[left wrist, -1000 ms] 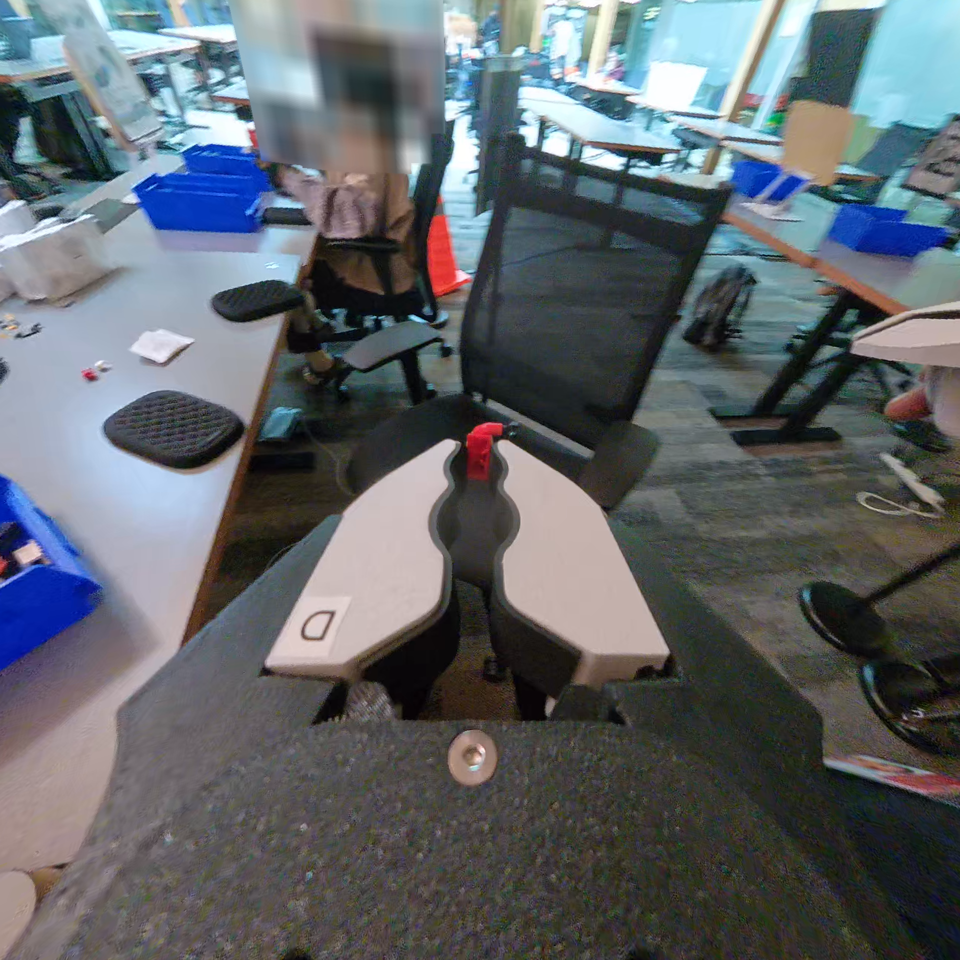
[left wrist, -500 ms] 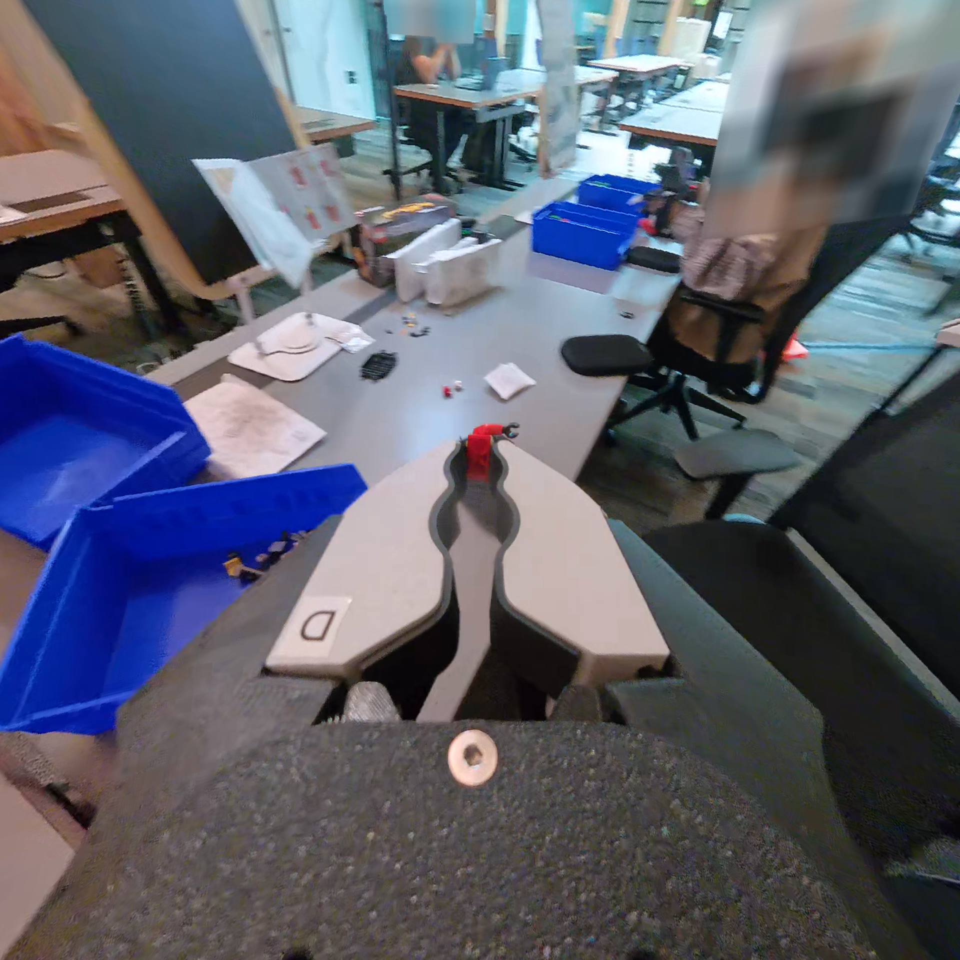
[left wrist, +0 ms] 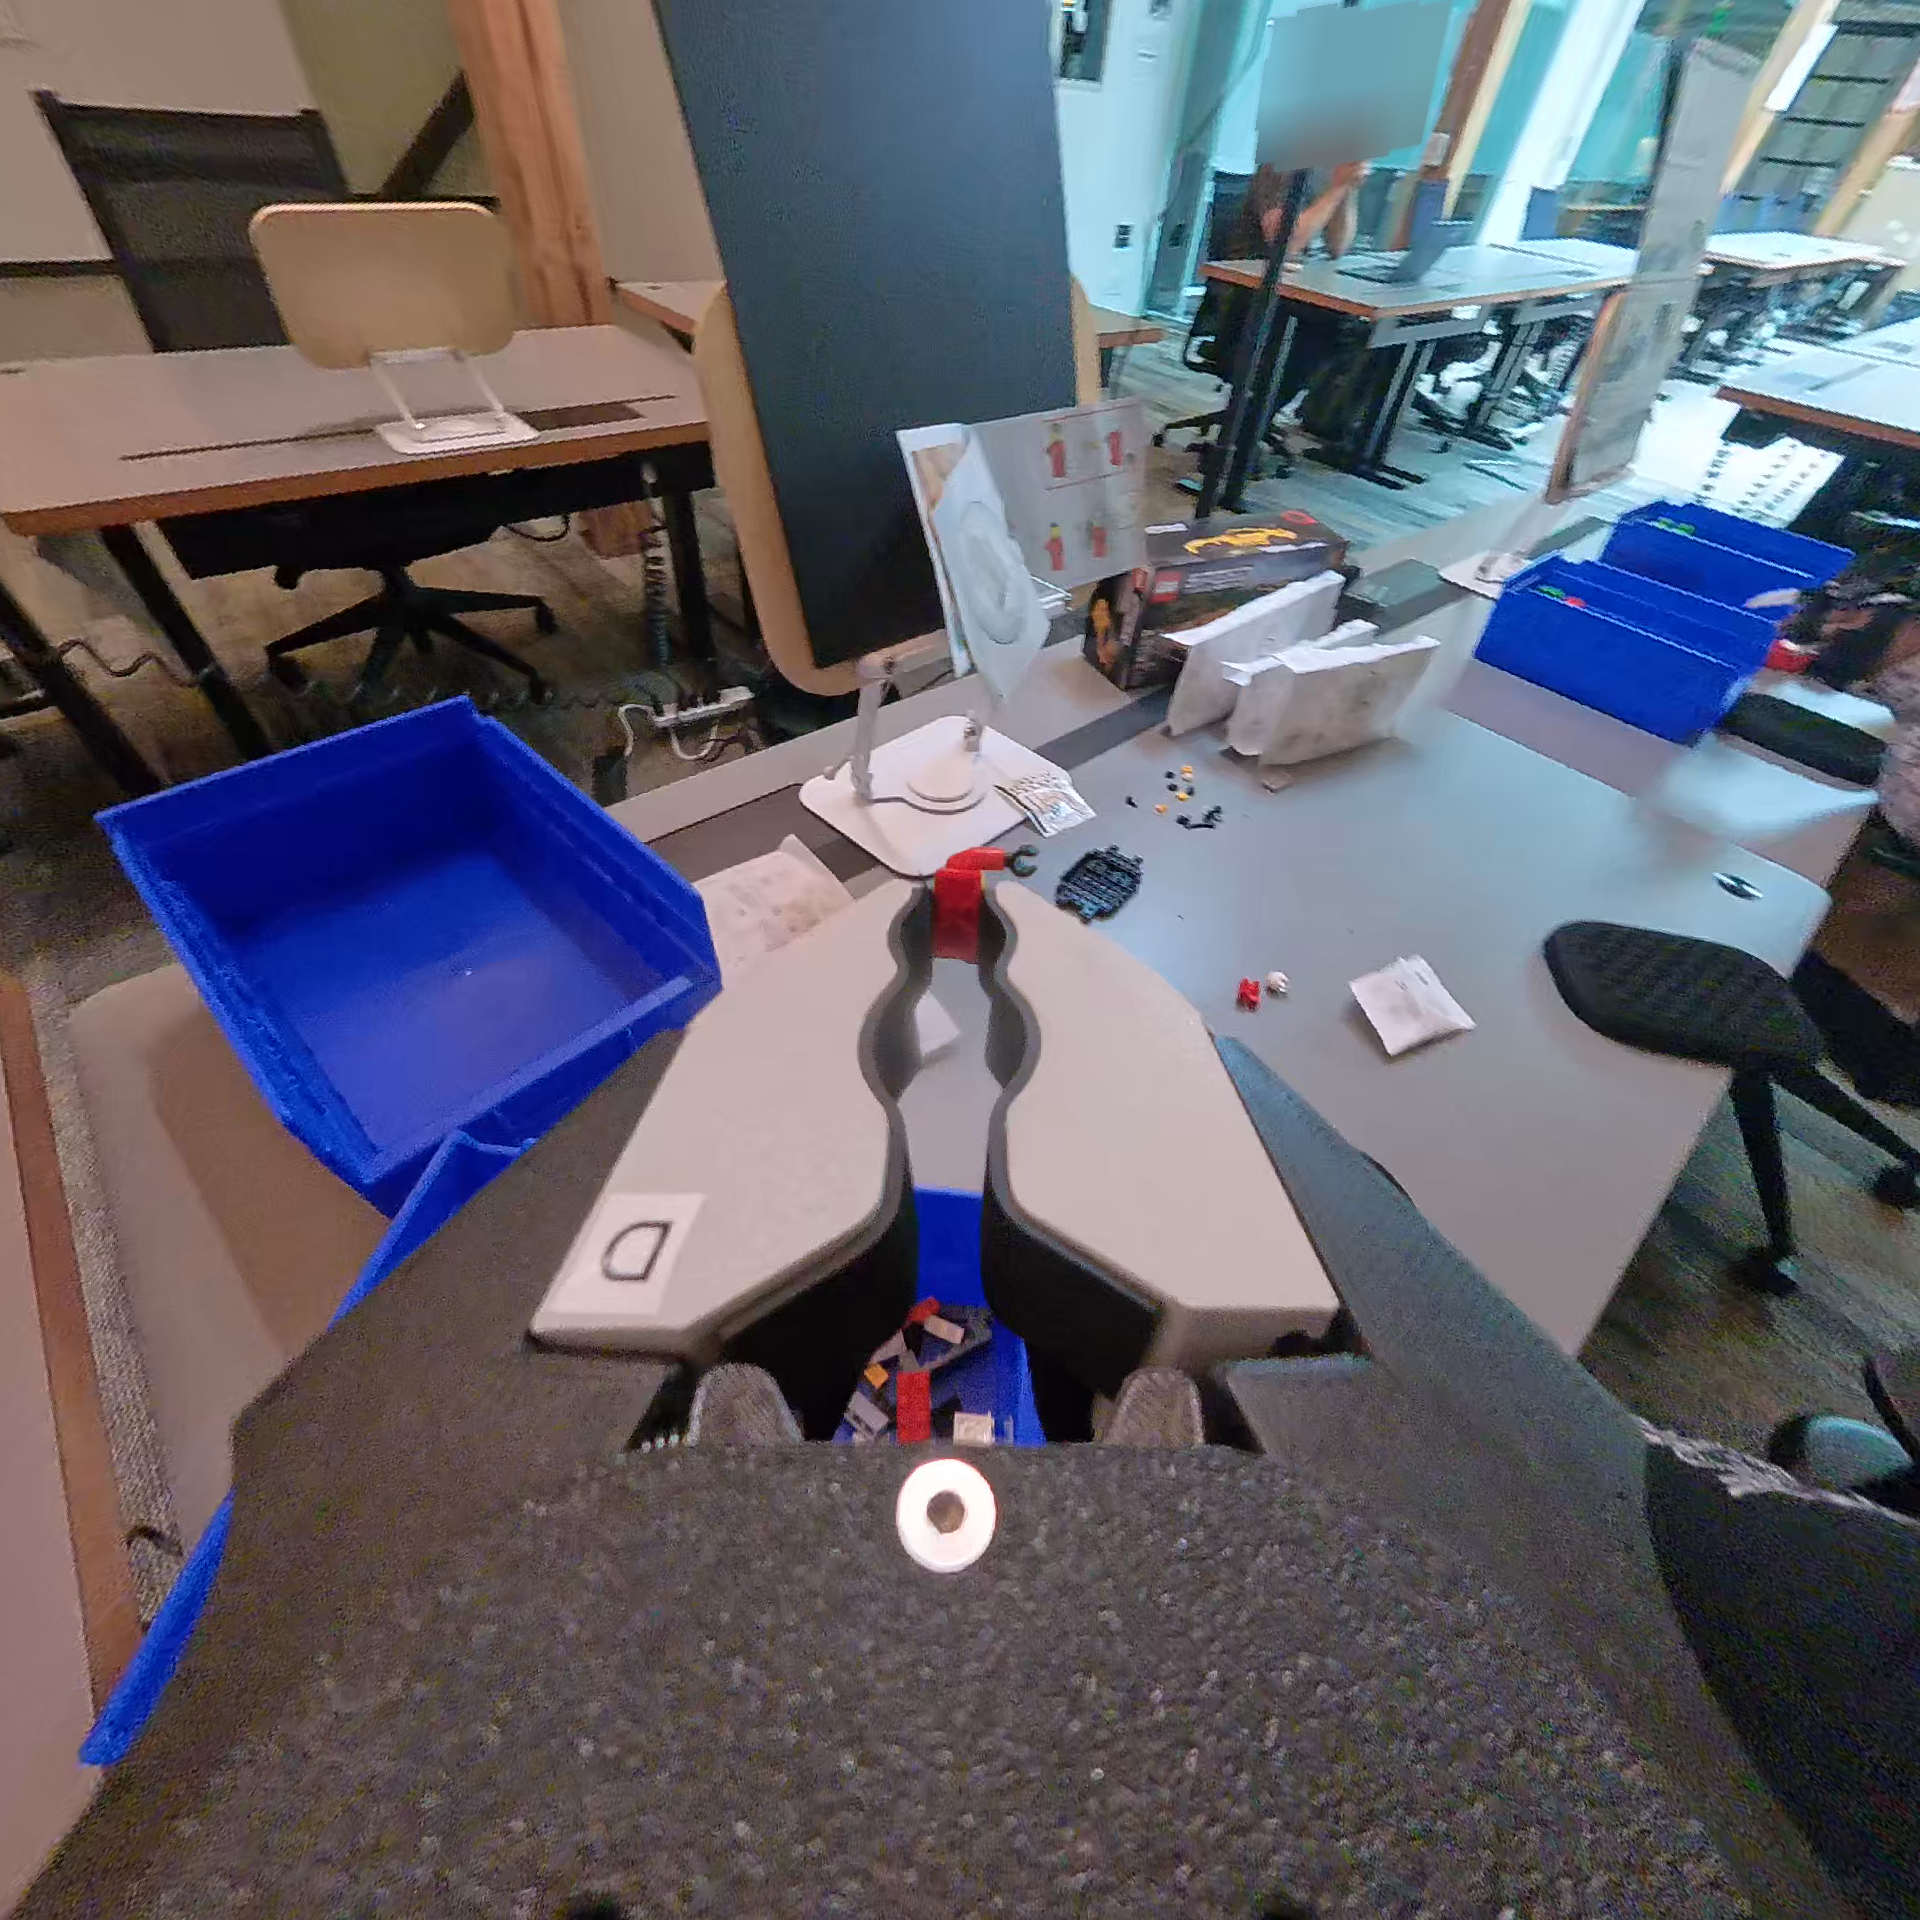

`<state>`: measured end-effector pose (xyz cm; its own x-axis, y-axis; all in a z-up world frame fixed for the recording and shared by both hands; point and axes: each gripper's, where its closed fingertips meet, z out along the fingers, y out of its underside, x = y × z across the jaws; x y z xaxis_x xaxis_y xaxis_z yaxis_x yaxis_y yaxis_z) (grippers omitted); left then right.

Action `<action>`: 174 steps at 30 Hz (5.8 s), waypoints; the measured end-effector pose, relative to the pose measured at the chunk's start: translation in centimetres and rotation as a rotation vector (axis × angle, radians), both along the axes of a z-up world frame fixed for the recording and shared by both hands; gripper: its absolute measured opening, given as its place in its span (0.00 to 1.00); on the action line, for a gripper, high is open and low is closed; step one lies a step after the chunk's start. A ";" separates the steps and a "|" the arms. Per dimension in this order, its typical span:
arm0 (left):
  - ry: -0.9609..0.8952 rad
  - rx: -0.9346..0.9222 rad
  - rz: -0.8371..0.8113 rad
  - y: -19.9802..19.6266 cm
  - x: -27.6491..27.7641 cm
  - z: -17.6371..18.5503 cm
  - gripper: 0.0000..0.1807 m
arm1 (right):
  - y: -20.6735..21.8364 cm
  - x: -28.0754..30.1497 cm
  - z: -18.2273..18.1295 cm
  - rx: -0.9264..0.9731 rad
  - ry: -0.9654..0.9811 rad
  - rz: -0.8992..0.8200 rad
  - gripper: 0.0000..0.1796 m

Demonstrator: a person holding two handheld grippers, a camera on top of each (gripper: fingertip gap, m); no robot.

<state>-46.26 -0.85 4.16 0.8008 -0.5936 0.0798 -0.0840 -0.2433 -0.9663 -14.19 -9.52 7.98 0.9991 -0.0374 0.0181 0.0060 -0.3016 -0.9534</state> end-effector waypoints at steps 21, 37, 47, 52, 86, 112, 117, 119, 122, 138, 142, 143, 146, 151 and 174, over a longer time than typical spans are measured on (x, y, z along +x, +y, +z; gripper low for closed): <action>0.092 0.076 0.563 -4.4 8.2 -7.5 0.04 | 9.0 22.2 -11.3 0.071 -0.039 0.283 0.00; 0.079 0.271 0.530 -23.3 16.0 -18.0 0.04 | -19.5 27.4 -25.7 0.196 -0.043 0.267 0.00; 0.019 0.323 0.557 -33.6 14.8 -16.7 0.04 | -24.5 25.6 -23.0 0.265 -0.036 0.285 0.00; 0.038 0.296 0.565 -32.0 13.7 -17.9 0.04 | -21.3 24.9 -23.6 0.245 -0.056 0.279 0.00; 0.124 0.276 0.509 -6.4 15.0 -20.0 0.04 | 4.5 23.0 -22.5 0.305 -0.074 0.312 0.01; 0.125 0.282 0.388 0.0 19.1 -19.0 0.04 | 8.2 22.7 -23.1 0.271 -0.003 0.309 0.01; 0.093 0.263 0.334 -0.6 20.7 -20.0 0.04 | 7.3 19.4 -24.1 0.254 0.010 0.381 0.02; 0.085 0.240 0.305 -0.6 21.6 -20.9 0.04 | 7.3 17.6 -24.5 0.255 -0.002 0.437 0.04; 0.073 0.187 0.232 -0.4 23.3 -22.1 0.04 | 7.5 14.8 -25.1 0.273 -0.057 0.569 0.06; -0.078 0.015 -0.490 -3.0 33.7 -22.3 0.04 | 6.1 1.4 -27.3 0.326 -0.547 1.308 0.11; -0.038 0.004 -0.506 -3.8 33.2 -22.8 0.04 | 5.4 0.6 -27.5 0.360 -0.672 1.279 0.06; -0.032 -0.006 -0.509 -4.0 33.0 -22.8 0.04 | 5.2 0.4 -27.5 0.369 -0.696 1.264 0.06; -0.042 -0.069 -0.507 -4.7 32.7 -23.0 0.04 | 4.6 0.3 -27.6 0.365 -0.766 1.221 0.06; -0.037 -0.093 -0.476 -4.8 32.9 -23.3 0.04 | 4.6 0.7 -28.0 0.325 -0.733 1.197 0.06; -0.094 -0.066 -0.605 -2.7 35.1 -22.8 0.04 | 6.7 2.9 -27.8 0.277 -0.523 1.196 0.06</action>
